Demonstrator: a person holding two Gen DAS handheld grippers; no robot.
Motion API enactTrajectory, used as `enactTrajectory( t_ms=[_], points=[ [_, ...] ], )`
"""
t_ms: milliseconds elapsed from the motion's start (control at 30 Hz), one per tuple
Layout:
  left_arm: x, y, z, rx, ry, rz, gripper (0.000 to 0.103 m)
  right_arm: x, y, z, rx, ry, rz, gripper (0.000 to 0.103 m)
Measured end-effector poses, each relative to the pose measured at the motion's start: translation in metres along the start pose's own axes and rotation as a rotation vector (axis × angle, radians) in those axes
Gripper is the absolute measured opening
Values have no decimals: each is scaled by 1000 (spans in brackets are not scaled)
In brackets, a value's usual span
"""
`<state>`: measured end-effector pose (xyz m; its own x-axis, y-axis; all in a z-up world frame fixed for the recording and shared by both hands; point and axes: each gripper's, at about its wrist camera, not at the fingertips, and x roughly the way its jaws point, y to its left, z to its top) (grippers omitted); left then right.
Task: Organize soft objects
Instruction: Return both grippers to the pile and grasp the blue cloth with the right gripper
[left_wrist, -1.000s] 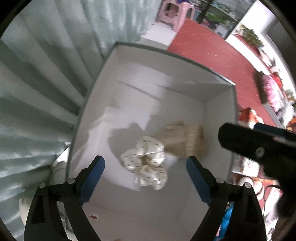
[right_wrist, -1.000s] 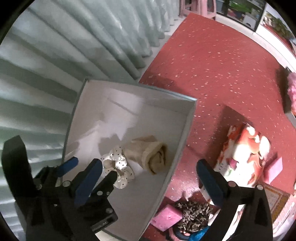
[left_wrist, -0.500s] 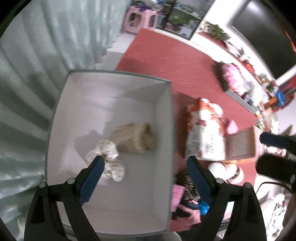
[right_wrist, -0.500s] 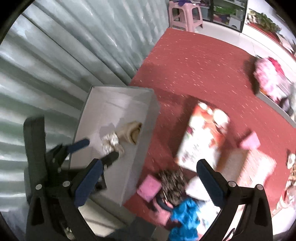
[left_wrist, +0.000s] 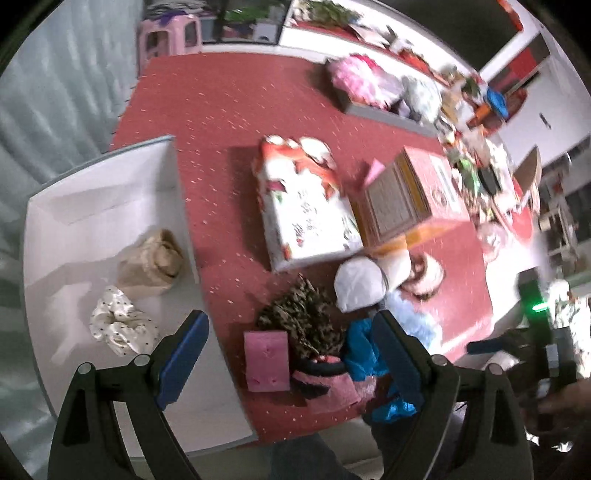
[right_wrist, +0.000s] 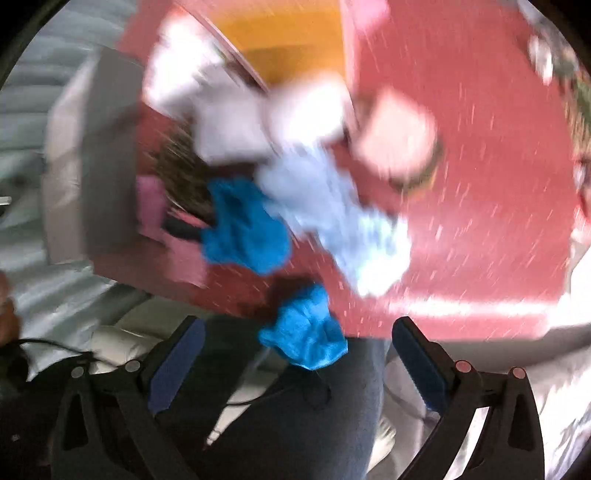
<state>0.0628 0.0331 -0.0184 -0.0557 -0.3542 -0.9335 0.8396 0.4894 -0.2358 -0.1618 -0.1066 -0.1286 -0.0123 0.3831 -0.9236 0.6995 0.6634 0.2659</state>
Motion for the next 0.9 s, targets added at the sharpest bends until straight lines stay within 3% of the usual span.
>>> enactTrajectory(
  t_ms=[133, 333, 400, 467, 533, 567, 633, 733, 900],
  points=[
    [3, -5, -2, 40, 29, 16, 92, 46, 1, -4, -12, 89, -38, 102],
    [2, -2, -4, 44, 48, 32, 92, 74, 23, -3, -129, 156, -134, 101],
    [3, -2, -5, 46, 57, 41, 92, 80, 27, -3, -144, 178, -150, 86],
    [6, -2, -7, 44, 70, 43, 92, 85, 29, -2, -141, 197, -152, 64],
    [8, -3, -8, 41, 80, 41, 93, 89, 25, -3, -141, 207, -145, 62],
    [10, -4, -8, 44, 84, 43, 93, 89, 25, -3, -141, 203, -146, 47],
    [12, -7, -9, 58, 96, 43, 93, 84, 21, -2, -124, 181, -131, 29],
    [17, -13, -8, 74, 126, 26, 93, 70, 10, -1, -90, 136, -106, 22],
    [34, -40, -8, 125, 164, 42, 93, 30, -16, 0, 17, 29, -53, 22]
  ],
)
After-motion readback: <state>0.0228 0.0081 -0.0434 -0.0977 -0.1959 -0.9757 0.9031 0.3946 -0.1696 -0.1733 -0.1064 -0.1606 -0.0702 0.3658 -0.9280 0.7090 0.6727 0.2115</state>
